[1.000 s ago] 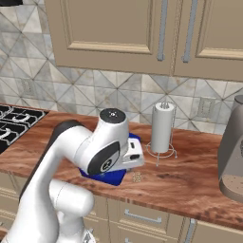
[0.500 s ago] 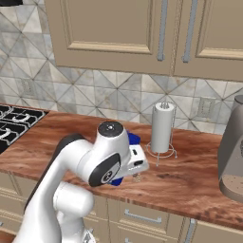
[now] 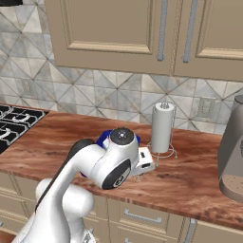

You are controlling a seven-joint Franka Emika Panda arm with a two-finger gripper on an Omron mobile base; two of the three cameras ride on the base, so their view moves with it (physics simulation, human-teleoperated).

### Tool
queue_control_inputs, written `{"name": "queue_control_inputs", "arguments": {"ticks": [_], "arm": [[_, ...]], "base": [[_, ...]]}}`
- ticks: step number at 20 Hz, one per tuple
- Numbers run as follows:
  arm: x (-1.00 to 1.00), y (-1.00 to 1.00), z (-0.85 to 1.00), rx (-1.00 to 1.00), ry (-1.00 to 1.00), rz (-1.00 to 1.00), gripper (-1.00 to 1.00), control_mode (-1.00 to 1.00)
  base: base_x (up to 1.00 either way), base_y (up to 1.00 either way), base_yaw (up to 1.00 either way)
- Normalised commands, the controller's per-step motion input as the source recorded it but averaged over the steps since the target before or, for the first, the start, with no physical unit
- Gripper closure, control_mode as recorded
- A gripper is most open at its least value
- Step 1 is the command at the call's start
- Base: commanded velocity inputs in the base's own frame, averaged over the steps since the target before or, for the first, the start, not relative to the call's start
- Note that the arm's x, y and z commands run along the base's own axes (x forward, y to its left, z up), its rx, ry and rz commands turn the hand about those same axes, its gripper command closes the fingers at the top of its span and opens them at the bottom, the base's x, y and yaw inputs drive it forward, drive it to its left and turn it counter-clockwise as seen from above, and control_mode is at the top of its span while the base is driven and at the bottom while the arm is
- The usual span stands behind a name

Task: Take out the milk from the fridge and place it on the tray on the counter. Then take the sugar cube near the tray and place it in the tray.

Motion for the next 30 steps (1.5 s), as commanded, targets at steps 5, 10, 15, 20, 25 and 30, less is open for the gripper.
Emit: {"name": "queue_control_inputs", "arguments": {"ticks": [5,10,15,20,25,30], "arm": [[0.47,-0.15,-0.10,0.15,0.00,0.00,-1.00,-1.00],[0.30,-0.02,-0.25,0.07,0.00,0.00,-1.00,-1.00],[0.22,0.01,-0.24,0.00,0.03,-0.02,-1.00,-1.00],[0.26,0.08,-0.19,0.00,0.04,-0.09,-1.00,-1.00],[0.07,0.00,-0.36,0.00,0.02,-0.05,-1.00,-1.00],[0.02,0.03,-0.30,0.00,0.01,0.00,-1.00,-1.00]], "base": [[0.00,0.00,0.00],[0.00,0.00,0.00],[0.00,0.00,0.00],[0.00,0.00,0.00],[0.00,0.00,0.00],[0.00,0.00,0.00]]}}
